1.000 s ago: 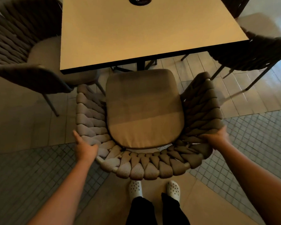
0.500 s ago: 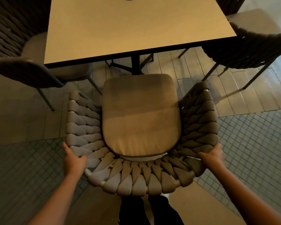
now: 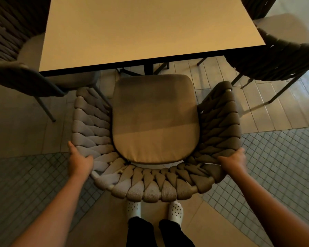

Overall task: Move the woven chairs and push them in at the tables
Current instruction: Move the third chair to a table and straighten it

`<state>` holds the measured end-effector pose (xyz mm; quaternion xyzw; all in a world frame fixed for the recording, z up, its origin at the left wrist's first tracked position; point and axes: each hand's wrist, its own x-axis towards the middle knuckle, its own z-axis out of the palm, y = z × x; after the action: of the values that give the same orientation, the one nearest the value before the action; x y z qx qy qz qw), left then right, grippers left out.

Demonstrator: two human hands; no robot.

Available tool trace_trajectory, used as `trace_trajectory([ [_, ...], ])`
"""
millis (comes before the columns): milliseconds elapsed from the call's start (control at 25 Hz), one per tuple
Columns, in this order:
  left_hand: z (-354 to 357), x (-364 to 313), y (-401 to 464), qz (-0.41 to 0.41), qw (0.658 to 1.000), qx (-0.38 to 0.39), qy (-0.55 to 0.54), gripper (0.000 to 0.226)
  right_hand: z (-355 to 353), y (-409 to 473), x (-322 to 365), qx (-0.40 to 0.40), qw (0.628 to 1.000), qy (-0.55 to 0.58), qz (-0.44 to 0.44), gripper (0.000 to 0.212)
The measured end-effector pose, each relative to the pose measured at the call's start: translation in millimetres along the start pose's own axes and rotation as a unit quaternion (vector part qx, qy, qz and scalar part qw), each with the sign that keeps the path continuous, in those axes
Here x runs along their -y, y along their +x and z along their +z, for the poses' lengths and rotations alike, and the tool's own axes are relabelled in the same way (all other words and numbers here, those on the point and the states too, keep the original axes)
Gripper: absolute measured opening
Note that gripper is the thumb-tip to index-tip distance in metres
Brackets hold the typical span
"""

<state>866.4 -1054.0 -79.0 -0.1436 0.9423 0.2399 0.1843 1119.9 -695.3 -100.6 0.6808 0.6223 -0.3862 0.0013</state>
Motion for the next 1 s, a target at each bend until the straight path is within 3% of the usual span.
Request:
trace_trajectory([
  [240,7.4,-13.9,8.2,-0.009,1.000,-0.010,-0.003,0.088,2.4,16.5,5.3,-0.005,1.000,-0.010,0.001,0.082],
  [1000,20.7,-5.0,-20.3,-0.005,1.000,-0.005,-0.009,0.087,-19.0,29.2,1.4,0.002,1.000,-0.025,-0.016,0.070],
])
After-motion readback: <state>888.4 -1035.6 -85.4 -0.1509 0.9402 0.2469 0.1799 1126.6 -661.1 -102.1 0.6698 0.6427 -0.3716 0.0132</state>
